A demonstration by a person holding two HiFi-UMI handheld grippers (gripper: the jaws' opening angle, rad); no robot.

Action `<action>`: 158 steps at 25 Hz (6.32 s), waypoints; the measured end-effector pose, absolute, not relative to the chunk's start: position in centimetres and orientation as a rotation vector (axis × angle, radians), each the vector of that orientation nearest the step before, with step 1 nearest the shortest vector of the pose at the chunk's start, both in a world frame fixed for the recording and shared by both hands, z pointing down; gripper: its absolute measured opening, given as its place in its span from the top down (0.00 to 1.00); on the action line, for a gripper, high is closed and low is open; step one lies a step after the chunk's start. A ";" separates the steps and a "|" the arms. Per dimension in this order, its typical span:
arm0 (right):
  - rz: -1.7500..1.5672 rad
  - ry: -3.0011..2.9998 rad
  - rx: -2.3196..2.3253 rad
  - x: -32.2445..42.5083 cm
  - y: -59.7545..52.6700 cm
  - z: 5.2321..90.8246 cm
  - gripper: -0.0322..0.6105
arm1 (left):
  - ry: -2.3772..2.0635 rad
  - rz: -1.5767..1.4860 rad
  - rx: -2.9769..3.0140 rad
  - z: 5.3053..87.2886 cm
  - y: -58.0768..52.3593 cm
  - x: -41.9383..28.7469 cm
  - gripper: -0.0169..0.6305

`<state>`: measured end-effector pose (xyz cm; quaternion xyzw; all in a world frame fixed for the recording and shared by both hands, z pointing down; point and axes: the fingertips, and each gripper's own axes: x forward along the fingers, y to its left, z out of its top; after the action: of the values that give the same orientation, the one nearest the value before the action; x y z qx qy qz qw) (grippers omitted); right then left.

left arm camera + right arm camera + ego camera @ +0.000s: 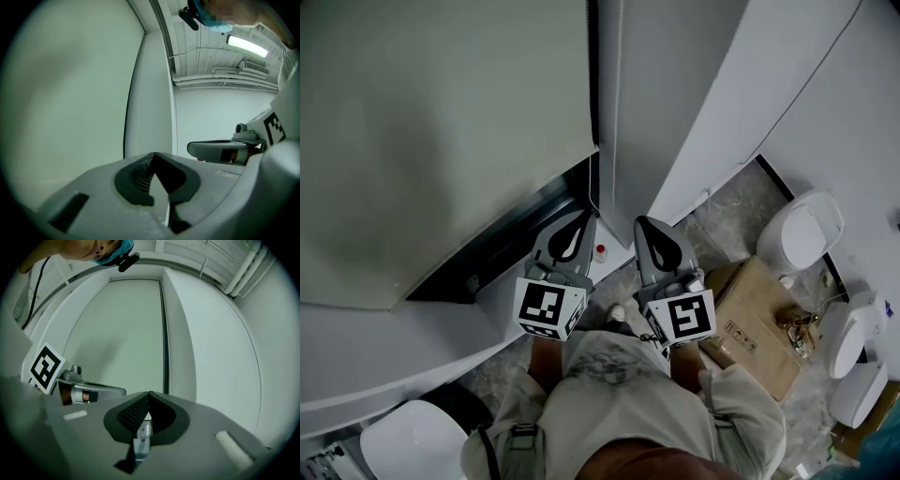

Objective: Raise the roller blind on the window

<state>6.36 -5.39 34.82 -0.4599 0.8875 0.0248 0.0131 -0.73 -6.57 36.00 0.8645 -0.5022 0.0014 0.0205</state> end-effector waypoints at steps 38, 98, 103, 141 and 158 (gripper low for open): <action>0.050 2.727 -1.627 5.5 -16.5 35.9 0.94 | -1.320 0.053 2.803 36.6 -20.1 0.3 0.96; 0.083 2.717 -1.610 5.4 -17.9 34.5 0.93 | -1.150 0.027 2.789 38.4 -23.2 2.6 0.96; 0.058 2.770 -1.515 4.3 -17.3 33.9 0.93 | -1.150 0.060 2.776 38.9 -21.4 1.9 0.96; 0.144 2.860 -1.152 -1.1 -17.9 24.3 0.93 | -1.157 0.059 2.763 40.3 -16.4 0.8 0.96; 0.114 2.862 -1.219 -0.5 -17.7 29.1 0.93 | -1.127 0.146 2.696 45.2 -16.6 0.8 0.96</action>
<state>-0.50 -17.71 29.09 -0.3915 0.9193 0.0365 0.0143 0.82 -16.56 45.18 0.9162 -0.3828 0.0496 0.1077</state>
